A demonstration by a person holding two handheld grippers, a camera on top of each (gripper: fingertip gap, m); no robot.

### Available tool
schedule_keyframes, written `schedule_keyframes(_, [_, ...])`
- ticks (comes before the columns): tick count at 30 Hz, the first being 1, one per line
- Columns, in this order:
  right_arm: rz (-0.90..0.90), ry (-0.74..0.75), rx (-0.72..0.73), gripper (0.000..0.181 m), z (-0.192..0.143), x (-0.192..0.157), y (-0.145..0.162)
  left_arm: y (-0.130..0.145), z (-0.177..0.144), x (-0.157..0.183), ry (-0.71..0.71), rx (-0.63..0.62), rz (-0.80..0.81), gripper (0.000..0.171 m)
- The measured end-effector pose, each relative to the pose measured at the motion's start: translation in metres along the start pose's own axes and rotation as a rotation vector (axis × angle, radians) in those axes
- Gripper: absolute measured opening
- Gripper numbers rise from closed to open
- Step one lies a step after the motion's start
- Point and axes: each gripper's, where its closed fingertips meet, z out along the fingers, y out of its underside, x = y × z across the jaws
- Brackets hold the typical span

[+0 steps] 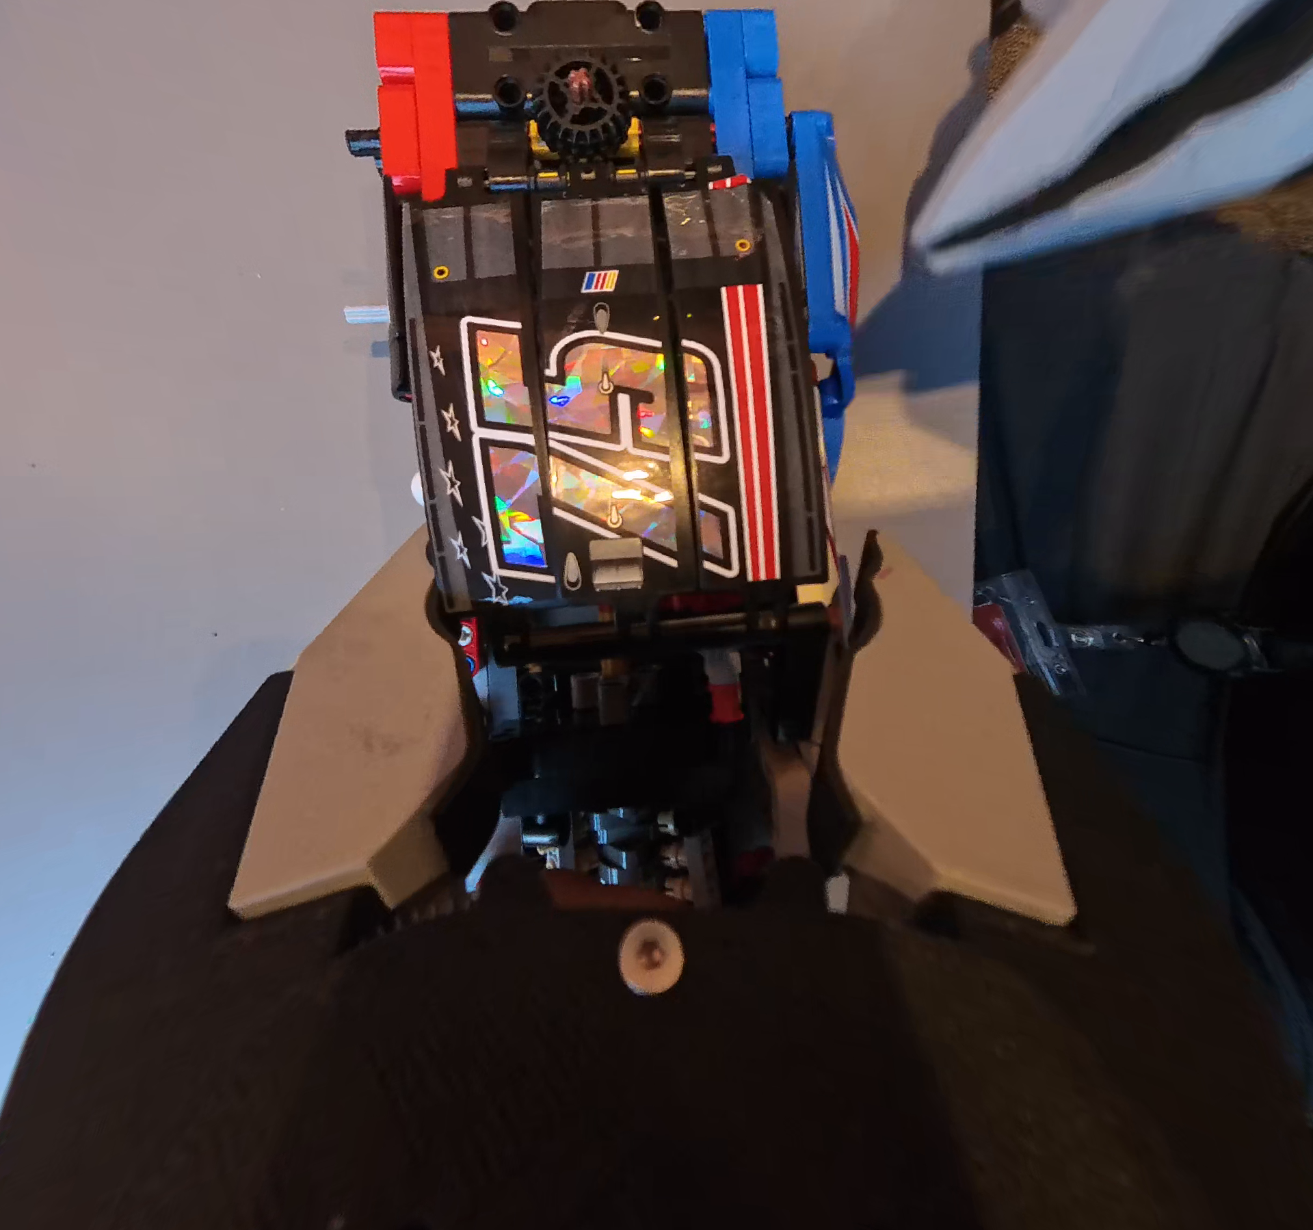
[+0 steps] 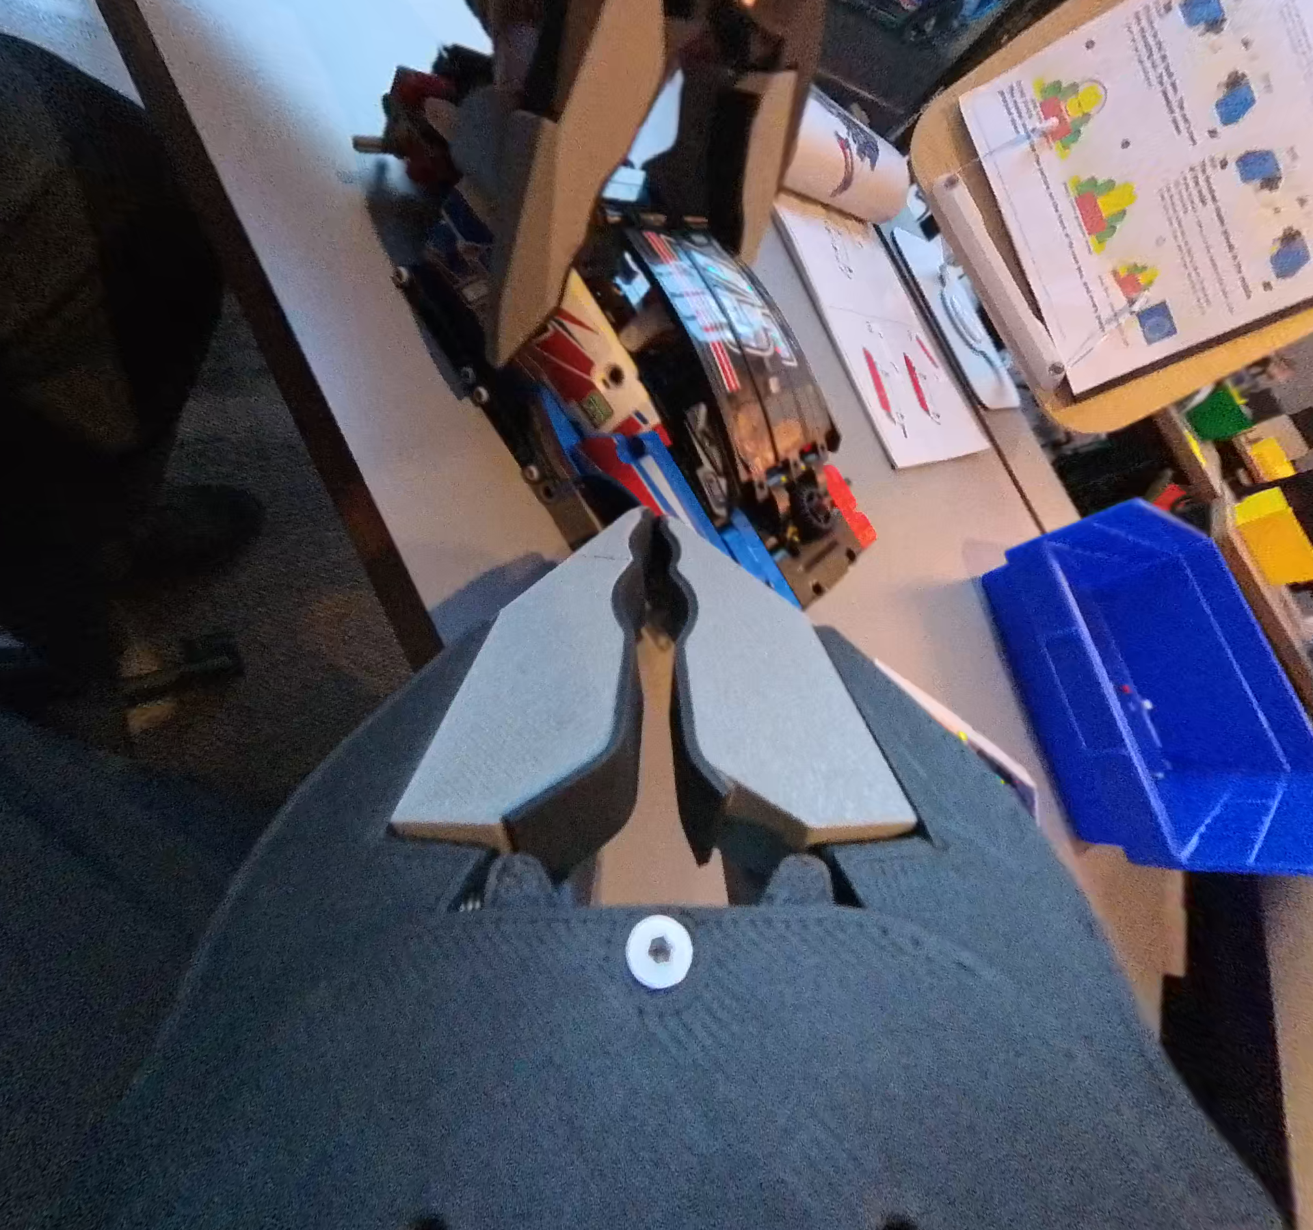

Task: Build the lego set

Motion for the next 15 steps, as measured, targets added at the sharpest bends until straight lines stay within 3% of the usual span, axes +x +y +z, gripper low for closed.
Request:
schedule_keyframes(3, [0.131,-0.017,0.010,0.000,-0.018,0.025,0.022,0.000,0.001,0.000,0.000,0.006,0.007,0.112])
schedule_keyframes(4, [0.181,-0.052,0.025,0.008,-0.022,0.031,0.026,0.000,0.001,0.000,-0.003,0.004,0.013,0.112])
schedule_keyframes(5, [0.242,-0.065,0.054,0.045,-0.024,0.040,0.028,0.001,0.001,0.000,-0.008,0.000,0.021,0.113])
schedule_keyframes(6, [0.305,-0.074,0.076,0.062,-0.024,0.049,0.029,0.001,0.001,0.000,-0.012,-0.004,0.030,0.113])
schedule_keyframes(12, [0.449,-0.356,0.025,0.082,0.007,0.035,0.044,0.001,0.002,0.000,-0.013,0.000,0.032,0.114])
schedule_keyframes(15, [0.483,-0.468,-0.021,0.076,0.021,0.025,0.048,0.001,0.002,0.000,-0.010,0.001,0.033,0.114])
